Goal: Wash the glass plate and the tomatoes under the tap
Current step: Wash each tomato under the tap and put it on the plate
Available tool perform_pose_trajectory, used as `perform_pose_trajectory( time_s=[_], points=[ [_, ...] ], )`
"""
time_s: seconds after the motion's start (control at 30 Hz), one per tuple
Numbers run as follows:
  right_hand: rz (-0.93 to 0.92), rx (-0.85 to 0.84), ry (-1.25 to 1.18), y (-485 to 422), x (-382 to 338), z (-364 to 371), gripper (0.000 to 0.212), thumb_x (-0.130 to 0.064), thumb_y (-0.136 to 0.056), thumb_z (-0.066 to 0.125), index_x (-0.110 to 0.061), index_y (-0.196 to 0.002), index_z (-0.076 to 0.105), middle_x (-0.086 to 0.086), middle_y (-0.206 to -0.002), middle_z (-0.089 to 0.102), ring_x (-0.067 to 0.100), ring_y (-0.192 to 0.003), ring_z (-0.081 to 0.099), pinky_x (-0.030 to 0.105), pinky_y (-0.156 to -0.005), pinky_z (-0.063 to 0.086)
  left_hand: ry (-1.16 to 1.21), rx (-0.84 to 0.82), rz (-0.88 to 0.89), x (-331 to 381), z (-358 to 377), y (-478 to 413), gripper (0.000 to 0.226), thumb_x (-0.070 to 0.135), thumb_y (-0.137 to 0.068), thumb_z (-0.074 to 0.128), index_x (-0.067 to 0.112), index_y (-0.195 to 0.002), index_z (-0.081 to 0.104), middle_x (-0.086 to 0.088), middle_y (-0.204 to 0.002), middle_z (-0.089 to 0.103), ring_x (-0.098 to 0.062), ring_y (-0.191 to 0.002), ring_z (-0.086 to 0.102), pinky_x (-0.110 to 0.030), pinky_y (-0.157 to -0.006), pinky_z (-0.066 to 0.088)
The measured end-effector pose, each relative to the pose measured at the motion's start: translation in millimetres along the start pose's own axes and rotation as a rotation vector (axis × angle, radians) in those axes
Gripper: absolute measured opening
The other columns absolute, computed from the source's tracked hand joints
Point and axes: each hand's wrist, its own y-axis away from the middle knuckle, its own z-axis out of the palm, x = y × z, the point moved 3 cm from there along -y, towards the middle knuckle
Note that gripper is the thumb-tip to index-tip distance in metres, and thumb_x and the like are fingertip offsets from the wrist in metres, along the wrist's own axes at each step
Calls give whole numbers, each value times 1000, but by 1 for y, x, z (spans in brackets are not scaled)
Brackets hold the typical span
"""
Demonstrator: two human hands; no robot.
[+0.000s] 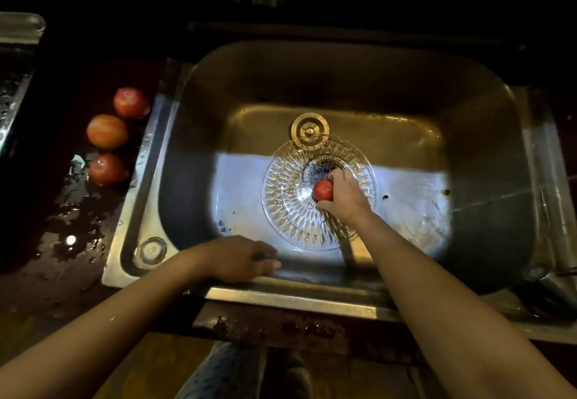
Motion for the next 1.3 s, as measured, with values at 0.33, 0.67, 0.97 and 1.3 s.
perform_pose_trajectory(
  time_s=[0.33, 0.67, 0.97, 1.3],
  points=[
    [-81, -46, 79, 19, -41, -37, 65, -34, -77, 72, -15, -130, 40, 9, -134, 48, 29, -123, 42, 43, -102, 37, -160, 235, 136, -2, 16, 46, 47, 56, -93, 31, 34, -132, 45, 7, -138, 52, -15, -126, 48, -29, -101, 39],
    [-258, -156, -7, 42, -148, -66, 70, -36, -81, 68, -12, -138, 36, 11, -143, 44, 28, -129, 42, 39, -104, 37, -191, 267, 117, 0, 18, 49, 46, 57, -93, 28, 31, -125, 49, -7, -129, 58, -31, -115, 54, -36, -91, 42],
    [-372, -213, -109, 52, -239, -70, 56, -29, -82, 69, -7, -128, 48, 15, -129, 54, 24, -117, 53, 34, -97, 45, -84, 466, 189, -42, -36, 112, 38, 34, -89, 56, 16, -122, 57, -8, -122, 61, -26, -109, 58, -34, -91, 45],
    [-482, -217, -152, 58, -306, -30, 49, -18, -79, 73, -5, -122, 54, 16, -117, 60, 21, -94, 56, 24, -80, 43, 302, 1137, -184, -150, -89, 167, 40, 23, -71, 76, 12, -106, 60, -7, -99, 64, -20, -83, 60, -31, -76, 47]
  ],
)
